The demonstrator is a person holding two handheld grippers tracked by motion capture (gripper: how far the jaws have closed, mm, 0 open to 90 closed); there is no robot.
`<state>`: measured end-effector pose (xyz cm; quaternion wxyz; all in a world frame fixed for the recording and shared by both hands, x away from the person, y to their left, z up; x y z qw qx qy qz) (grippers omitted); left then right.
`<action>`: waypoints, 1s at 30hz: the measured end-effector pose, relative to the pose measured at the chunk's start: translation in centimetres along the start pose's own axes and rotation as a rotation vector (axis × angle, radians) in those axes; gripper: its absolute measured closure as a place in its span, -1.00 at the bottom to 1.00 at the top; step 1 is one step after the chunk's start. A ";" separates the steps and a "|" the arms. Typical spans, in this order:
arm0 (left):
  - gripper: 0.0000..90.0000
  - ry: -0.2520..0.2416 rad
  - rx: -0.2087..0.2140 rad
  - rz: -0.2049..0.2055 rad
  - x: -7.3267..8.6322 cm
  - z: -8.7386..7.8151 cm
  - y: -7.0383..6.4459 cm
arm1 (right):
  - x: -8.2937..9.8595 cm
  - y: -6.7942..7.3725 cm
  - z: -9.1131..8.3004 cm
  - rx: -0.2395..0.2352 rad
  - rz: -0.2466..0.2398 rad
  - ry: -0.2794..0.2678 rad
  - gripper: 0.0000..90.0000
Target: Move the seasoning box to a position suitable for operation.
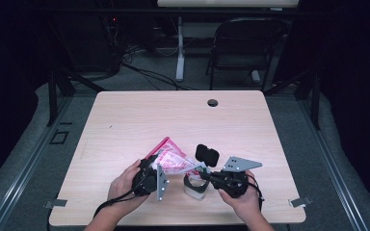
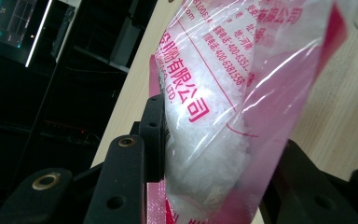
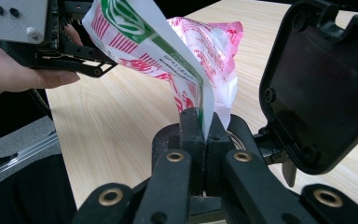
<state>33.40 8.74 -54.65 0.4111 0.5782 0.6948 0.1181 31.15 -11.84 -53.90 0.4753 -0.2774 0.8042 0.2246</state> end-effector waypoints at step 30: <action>0.47 0.037 -0.051 0.103 -0.7 -0.7 0.4 | 0.8 -0.1 0.3 -0.011 0.006 0.035 1.00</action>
Point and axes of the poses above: each handheld gripper's, and its own axes: z roughly forward along the jaws, x roughly out of its underside, y roughly to its left, the point moved 7 cm from there along z, roughly forward along the jaws, and after that the axes turned 13 degrees about x, right-handed, at the moved point
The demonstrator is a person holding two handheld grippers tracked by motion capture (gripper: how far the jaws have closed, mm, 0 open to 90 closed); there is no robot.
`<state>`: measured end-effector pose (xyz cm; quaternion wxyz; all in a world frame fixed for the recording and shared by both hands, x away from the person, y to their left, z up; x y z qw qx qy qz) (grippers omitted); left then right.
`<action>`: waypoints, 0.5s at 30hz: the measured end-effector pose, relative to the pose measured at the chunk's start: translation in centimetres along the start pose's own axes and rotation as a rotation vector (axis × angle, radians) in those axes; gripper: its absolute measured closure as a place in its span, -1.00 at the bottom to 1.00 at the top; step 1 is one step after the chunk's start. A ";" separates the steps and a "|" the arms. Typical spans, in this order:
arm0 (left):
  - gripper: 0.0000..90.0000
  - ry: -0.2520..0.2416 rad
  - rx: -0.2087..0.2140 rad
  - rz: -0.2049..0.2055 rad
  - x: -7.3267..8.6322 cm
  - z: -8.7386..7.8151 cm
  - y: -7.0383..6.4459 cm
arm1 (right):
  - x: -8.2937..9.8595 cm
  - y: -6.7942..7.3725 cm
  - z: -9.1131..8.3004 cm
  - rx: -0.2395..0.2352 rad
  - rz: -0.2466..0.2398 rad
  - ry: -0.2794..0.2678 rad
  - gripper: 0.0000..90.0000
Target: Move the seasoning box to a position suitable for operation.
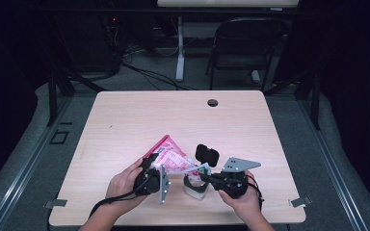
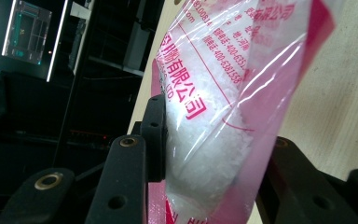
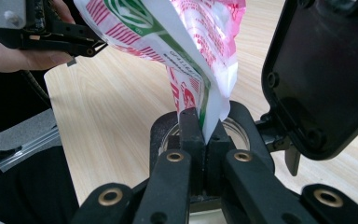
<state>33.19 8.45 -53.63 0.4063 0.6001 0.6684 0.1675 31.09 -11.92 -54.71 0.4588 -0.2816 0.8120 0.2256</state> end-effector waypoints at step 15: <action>0.47 -0.005 0.007 0.014 -0.1 -0.3 0.0 | -0.4 0.6 -0.3 0.018 -0.036 -0.010 0.82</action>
Point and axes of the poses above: each handheld gripper's, and its own axes: z roughly forward along the jaws, x roughly out of its underside, y roughly to its left, the point moved 7 cm from there along z, roughly forward along the jaws, and after that the axes turned 13 degrees about x, right-handed, at the moved point
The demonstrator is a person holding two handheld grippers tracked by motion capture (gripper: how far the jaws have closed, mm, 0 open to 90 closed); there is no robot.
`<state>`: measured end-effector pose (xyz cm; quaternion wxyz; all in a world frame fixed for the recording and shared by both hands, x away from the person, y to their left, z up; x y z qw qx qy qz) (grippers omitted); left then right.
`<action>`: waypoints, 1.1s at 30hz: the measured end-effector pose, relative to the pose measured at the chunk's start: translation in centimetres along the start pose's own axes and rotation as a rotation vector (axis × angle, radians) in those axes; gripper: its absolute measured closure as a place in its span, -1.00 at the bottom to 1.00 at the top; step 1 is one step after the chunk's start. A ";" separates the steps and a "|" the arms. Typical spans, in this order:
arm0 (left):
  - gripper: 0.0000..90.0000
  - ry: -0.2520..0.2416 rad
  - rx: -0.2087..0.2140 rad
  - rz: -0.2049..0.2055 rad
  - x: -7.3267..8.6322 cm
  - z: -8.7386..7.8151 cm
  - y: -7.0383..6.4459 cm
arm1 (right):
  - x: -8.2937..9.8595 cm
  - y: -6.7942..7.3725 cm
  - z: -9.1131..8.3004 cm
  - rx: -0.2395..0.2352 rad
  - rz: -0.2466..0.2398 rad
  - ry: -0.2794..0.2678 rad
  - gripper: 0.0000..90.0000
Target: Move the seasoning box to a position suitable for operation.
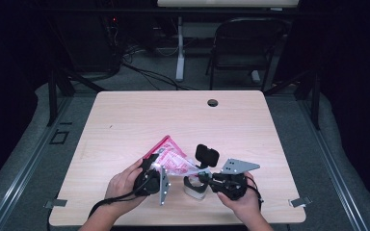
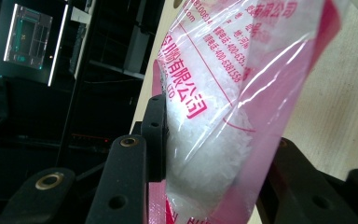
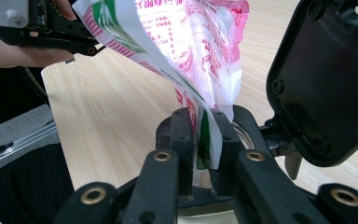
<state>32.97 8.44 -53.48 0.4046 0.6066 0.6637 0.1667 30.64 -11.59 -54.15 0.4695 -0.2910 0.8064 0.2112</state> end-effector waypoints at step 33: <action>0.49 0.015 -0.057 0.063 -1.0 -0.3 0.2 | 0.0 -0.7 -0.4 -0.002 0.007 -0.005 1.00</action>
Point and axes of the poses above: each handheld gripper's, and its own axes: z roughly forward along the jaws, x roughly out of its underside, y roughly to its left, the point moved 7 cm from there along z, roughly forward along the jaws, and after that the axes turned 13 degrees about x, right-handed, at the moved point
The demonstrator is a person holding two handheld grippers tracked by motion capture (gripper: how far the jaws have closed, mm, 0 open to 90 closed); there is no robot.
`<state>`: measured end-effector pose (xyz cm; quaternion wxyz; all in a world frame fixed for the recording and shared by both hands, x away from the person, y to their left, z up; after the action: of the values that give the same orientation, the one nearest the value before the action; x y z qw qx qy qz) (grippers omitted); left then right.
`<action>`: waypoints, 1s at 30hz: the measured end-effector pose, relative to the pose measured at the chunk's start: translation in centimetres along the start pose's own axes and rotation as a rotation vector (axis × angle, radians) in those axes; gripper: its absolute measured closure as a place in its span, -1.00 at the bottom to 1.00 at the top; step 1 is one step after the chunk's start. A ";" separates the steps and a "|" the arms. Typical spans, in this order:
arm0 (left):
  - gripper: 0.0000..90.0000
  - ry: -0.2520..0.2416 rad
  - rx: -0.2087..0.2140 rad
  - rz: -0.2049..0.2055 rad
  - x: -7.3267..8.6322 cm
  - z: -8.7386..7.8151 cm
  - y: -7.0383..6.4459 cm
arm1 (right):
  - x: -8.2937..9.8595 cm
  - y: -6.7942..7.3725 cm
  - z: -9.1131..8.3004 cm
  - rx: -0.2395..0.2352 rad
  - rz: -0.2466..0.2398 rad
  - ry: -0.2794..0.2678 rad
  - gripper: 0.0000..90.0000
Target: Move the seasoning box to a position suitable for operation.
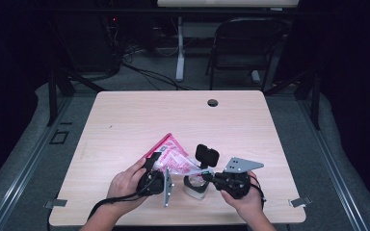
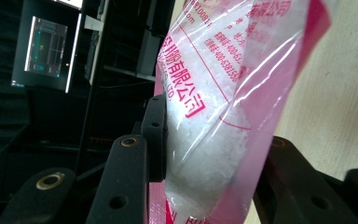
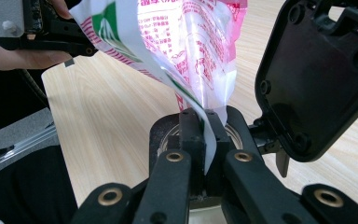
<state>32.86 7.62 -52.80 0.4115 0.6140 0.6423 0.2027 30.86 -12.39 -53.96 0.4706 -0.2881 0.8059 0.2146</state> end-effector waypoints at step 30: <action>0.49 0.021 -0.040 0.075 -1.1 -0.9 0.8 | 0.6 -0.3 0.3 0.010 0.008 0.030 1.00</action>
<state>32.55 6.90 -51.36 0.4089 0.6274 0.6188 0.2372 30.98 -12.61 -54.68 0.4588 -0.2857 0.8152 0.2083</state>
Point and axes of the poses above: each handheld gripper's, and its own axes: z roughly forward along the jaws, x roughly out of its underside, y roughly to its left, the point moved 7 cm from there along z, roughly forward along the jaws, and after that the axes turned 13 degrees about x, right-handed, at the moved point
